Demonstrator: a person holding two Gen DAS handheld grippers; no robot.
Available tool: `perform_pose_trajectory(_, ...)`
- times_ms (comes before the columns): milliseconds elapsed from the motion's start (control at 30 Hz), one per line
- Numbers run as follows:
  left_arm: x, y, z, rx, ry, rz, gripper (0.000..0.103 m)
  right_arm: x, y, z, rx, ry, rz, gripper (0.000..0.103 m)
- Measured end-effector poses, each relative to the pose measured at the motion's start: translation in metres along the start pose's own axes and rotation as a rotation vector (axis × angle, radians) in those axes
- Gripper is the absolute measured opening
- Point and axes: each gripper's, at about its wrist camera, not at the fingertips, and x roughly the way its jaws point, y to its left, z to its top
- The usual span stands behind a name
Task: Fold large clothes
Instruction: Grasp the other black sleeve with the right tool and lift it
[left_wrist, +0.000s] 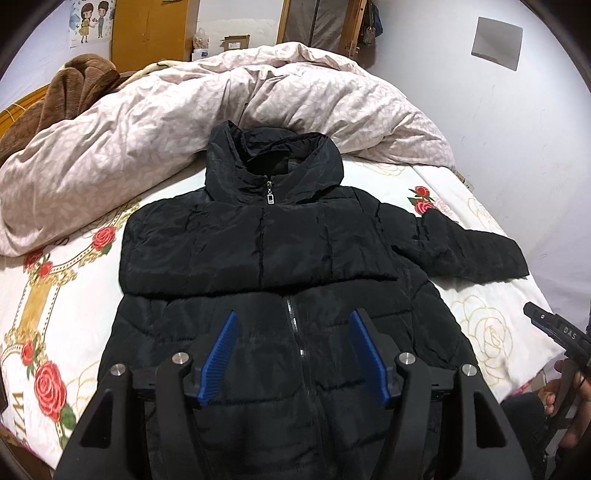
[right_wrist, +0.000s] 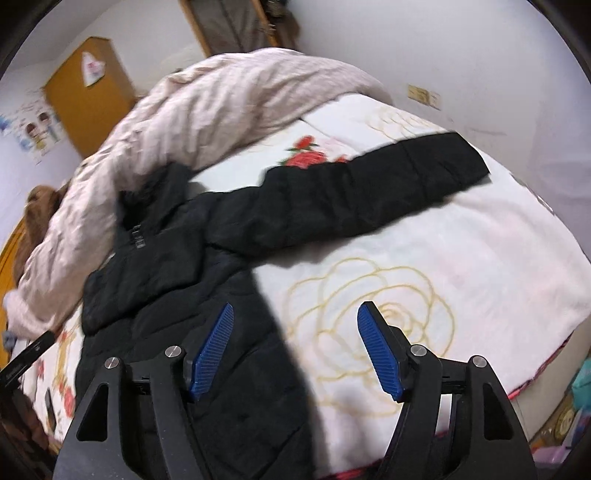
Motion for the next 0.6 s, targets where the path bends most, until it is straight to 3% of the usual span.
perform_pose_trajectory(133, 0.025, 0.000, 0.014, 0.015, 0.002, 0.010, 0.065, 0.030, -0.027, 0.017, 0.048, 0.010, -0.060, 0.070)
perform_pose_trajectory(600, 0.118, 0.028, 0.042, -0.035, 0.054, 0.064, 0.065, 0.127, -0.111, 0.073, 0.255, 0.030, -0.115, 0.070)
